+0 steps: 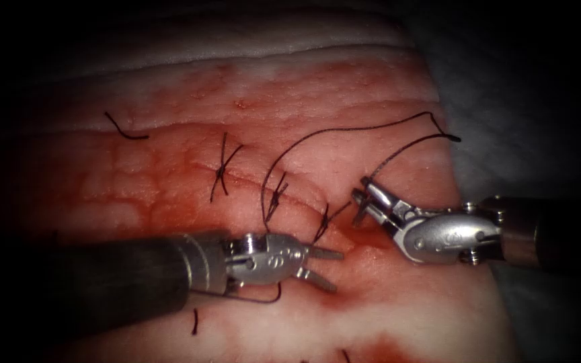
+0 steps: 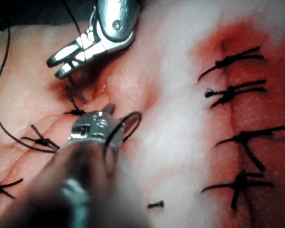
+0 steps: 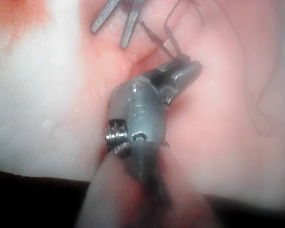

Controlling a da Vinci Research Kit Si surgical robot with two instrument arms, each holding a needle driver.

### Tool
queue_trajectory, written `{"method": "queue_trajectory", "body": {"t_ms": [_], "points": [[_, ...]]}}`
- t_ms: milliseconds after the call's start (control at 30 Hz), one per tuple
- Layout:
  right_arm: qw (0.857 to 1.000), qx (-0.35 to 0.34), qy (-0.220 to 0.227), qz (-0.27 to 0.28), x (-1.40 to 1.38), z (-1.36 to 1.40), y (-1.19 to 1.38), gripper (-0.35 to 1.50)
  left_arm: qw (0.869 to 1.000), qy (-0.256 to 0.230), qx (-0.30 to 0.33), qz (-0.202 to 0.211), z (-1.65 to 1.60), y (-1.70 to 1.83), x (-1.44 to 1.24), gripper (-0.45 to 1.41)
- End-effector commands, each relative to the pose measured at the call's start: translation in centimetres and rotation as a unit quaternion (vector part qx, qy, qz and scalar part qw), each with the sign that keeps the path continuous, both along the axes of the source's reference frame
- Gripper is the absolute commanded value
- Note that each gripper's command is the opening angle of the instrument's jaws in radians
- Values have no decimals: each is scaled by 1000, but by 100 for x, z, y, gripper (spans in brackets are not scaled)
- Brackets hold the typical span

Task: Wound Closure
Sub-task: Use the right needle driver to throw the needle through the top of the incision.

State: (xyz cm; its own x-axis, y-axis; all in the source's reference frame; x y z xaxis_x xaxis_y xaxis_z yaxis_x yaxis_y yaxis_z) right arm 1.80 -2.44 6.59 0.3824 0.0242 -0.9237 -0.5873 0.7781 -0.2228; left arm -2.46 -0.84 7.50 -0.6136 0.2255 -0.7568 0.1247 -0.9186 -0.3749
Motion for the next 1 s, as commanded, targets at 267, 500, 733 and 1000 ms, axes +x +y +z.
{"method": "queue_trajectory", "body": {"t_ms": [267, 500, 733, 1000], "points": [[1000, 24, -2, -16, 19, 17, -25, -35, 1000, -2, 1, 2, 4, 2, -4, 17], [999, 37, -2, -20, 19, 17, -25, -35, 1000, -2, 2, 2, 3, 2, -3, 17], [994, 101, 4, -45, 22, 21, -28, -35, 1000, -3, 2, 2, 3, 2, -2, 17], [985, 157, -3, -78, 31, 35, -51, -35, 1000, -2, 1, 2, 2, 2, 0, 17]]}}
